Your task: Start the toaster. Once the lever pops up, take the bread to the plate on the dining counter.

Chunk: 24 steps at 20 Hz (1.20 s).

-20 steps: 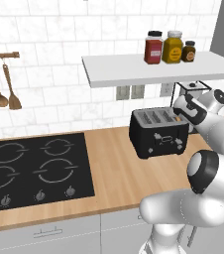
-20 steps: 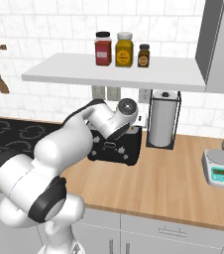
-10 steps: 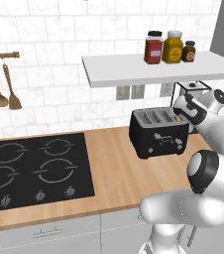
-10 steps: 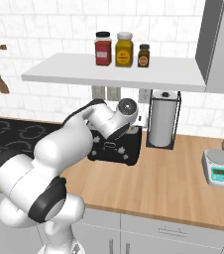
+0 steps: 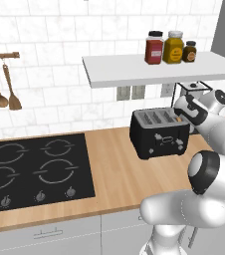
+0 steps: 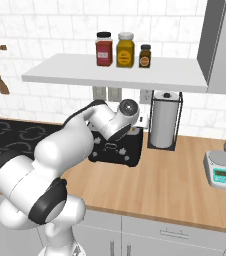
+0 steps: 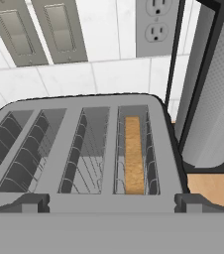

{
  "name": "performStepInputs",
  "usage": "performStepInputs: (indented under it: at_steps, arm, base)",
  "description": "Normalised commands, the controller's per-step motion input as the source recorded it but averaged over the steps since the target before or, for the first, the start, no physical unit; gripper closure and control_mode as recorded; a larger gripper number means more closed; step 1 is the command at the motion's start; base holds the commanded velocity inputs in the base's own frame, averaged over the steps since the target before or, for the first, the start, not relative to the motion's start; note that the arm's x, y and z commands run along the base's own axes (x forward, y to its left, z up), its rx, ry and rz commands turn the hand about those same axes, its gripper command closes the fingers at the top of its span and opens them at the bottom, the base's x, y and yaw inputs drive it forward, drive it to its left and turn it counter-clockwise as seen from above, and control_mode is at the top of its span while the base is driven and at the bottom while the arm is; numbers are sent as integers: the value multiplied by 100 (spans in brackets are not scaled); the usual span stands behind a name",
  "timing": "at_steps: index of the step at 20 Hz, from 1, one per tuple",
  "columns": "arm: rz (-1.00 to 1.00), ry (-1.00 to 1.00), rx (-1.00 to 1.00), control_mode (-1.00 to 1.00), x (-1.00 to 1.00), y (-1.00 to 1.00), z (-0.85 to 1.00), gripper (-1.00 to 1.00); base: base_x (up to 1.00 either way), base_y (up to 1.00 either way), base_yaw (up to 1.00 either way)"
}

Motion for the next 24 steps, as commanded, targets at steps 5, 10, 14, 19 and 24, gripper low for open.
performStepInputs:
  at_steps: [5,10,14,19,24]
  arm:
    - [0,0,0,-100,0,0,0,-100]
    - [0,0,0,-100,0,0,0,-100]
    - [0,0,0,-100,0,0,0,-100]
    - [0,0,0,-100,0,0,0,-100]
    - [0,0,0,-100,0,0,0,-100]
  base:
    - [0,0,0]
    - [0,0,0]
    - [0,0,0]
    - [0,0,0]
    - [0,0,0]
